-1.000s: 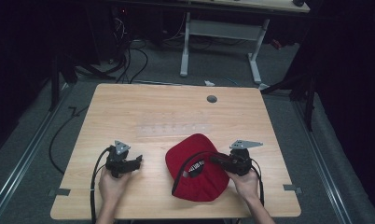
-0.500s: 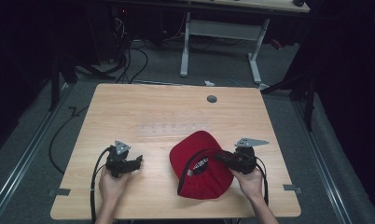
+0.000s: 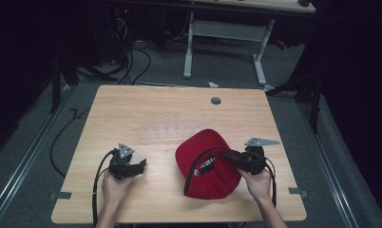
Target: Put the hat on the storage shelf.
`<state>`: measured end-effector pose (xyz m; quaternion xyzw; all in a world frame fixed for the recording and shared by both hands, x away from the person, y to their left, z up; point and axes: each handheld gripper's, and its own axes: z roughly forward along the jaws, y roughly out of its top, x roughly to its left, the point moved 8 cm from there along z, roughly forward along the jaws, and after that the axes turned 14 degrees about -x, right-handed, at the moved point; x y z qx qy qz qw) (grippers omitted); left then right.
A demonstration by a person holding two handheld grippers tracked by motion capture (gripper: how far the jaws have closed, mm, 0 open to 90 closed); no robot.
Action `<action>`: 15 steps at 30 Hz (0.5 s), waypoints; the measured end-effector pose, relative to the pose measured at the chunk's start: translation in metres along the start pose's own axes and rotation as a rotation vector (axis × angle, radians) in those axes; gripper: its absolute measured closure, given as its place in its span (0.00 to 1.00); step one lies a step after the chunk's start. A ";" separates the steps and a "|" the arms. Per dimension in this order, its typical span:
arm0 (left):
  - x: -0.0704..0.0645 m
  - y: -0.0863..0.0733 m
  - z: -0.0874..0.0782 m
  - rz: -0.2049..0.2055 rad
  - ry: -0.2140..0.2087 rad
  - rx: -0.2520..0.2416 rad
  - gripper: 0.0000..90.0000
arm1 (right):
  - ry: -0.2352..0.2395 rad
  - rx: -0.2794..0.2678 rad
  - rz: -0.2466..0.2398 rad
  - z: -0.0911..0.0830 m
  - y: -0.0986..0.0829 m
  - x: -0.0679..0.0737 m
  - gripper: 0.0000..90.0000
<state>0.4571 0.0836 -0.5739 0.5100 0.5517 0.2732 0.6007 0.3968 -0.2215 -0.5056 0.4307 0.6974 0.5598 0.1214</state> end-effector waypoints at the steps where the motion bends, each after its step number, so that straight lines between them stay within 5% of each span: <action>1: -0.005 0.000 -0.003 0.015 -0.021 0.000 0.31 | 0.000 -0.002 -0.001 0.000 0.002 0.000 0.92; 7: -0.029 0.005 -0.016 -0.001 -0.123 -0.005 0.26 | -0.002 0.000 0.022 0.002 0.007 -0.001 0.92; 9: -0.041 0.005 -0.022 0.040 -0.166 0.003 0.25 | -0.003 0.000 0.027 0.003 0.009 -0.001 0.92; 15: -0.070 0.008 -0.033 0.051 -0.261 -0.008 0.25 | -0.005 0.002 0.025 0.007 0.010 0.000 0.92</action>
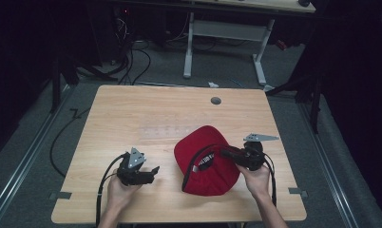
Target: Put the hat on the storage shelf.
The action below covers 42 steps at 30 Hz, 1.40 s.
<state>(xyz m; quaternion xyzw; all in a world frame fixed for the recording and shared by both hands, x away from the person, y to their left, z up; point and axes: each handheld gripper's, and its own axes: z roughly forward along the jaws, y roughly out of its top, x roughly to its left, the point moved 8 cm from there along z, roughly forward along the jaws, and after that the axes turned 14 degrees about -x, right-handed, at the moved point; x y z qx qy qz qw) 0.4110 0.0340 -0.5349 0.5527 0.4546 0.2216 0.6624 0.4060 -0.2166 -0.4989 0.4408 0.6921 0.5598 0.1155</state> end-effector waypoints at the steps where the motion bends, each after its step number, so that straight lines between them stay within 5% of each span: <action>1: -0.004 0.001 0.000 -0.001 -0.012 -0.001 0.25 | 0.000 -0.003 0.001 0.001 0.001 0.000 0.92; 19: -0.055 0.001 0.006 0.061 -0.151 0.019 0.22 | 0.023 0.027 0.040 0.011 0.004 0.005 0.92; 32: -0.063 0.001 0.009 0.109 -0.169 0.015 0.19 | 0.054 0.037 0.037 0.015 0.012 0.016 0.92; 42: -0.065 0.000 0.007 0.160 -0.179 0.004 0.20 | 0.042 0.097 0.037 0.021 0.006 0.016 0.92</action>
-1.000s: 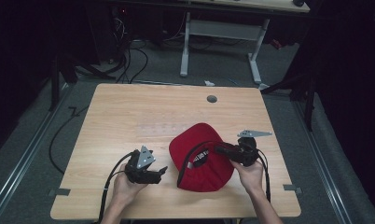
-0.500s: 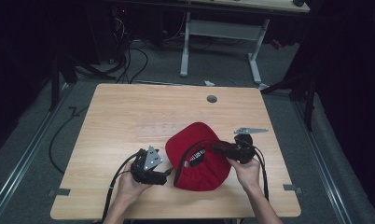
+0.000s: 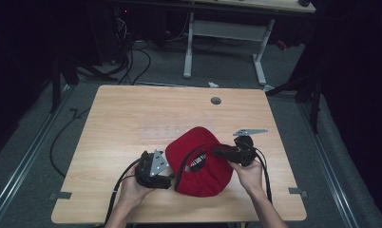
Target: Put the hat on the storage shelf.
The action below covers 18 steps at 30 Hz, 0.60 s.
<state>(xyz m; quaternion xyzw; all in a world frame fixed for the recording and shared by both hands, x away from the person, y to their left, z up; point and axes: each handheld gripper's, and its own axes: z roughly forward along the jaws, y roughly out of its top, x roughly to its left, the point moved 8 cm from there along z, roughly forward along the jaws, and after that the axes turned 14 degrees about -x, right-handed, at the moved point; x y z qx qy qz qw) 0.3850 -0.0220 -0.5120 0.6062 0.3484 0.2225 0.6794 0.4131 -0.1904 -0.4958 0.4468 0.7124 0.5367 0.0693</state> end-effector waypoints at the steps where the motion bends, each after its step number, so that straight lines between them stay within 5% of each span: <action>1: 0.000 0.000 0.000 0.002 0.000 0.000 0.20 | 0.000 0.000 0.000 0.000 0.000 0.000 0.92; 18: -0.004 -0.005 -0.003 0.078 -0.003 -0.012 0.30 | 0.025 0.036 0.005 0.005 -0.004 0.006 0.91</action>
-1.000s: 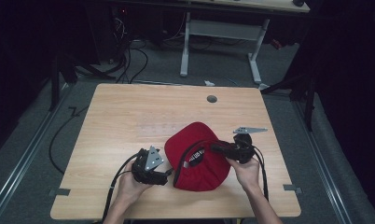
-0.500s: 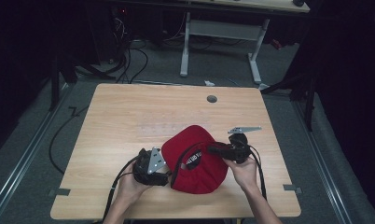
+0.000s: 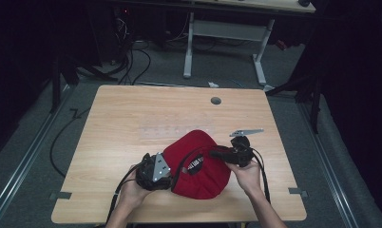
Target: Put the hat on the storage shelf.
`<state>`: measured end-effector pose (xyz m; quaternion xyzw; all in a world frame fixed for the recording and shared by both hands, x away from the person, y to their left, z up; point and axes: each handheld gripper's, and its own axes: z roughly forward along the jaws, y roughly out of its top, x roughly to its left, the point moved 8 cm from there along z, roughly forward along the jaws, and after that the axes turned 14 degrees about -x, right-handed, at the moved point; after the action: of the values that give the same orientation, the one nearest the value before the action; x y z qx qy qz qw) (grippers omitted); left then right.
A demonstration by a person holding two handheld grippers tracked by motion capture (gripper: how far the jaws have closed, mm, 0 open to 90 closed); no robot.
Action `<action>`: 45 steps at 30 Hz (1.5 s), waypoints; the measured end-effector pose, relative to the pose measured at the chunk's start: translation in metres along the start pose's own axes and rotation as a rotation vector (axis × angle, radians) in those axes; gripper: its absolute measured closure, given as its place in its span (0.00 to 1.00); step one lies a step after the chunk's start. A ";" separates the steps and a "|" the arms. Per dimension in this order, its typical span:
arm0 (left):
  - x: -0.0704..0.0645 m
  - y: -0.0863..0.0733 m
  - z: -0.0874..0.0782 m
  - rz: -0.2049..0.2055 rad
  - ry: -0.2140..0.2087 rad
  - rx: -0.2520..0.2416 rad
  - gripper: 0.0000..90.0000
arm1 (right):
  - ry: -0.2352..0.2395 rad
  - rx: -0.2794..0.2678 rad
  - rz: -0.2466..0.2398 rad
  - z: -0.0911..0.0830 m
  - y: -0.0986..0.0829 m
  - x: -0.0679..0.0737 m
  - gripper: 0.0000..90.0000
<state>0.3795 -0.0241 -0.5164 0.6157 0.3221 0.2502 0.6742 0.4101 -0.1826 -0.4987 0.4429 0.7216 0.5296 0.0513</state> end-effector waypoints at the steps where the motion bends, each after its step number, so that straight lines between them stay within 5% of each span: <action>1: 0.000 0.000 0.000 0.000 0.000 -0.002 0.31 | 0.000 0.000 0.000 0.000 0.000 0.000 0.91; 12: 0.001 0.003 -0.001 0.008 -0.003 -0.006 0.42 | 0.000 0.010 0.010 0.003 -0.004 0.002 0.91; 17: -0.006 0.008 -0.003 -0.019 -0.037 -0.012 0.52 | 0.009 0.005 0.018 0.003 -0.003 0.003 0.91; 33: -0.007 0.010 -0.003 -0.022 -0.056 0.011 0.60 | 0.049 0.015 0.049 0.002 -0.002 0.011 0.92; 45: -0.017 0.018 -0.008 -0.055 -0.140 0.051 0.79 | 0.081 -0.015 0.069 0.000 0.001 0.006 0.89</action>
<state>0.3632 -0.0294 -0.4966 0.6395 0.2971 0.1797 0.6859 0.4076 -0.1781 -0.4954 0.4452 0.7034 0.5541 0.0072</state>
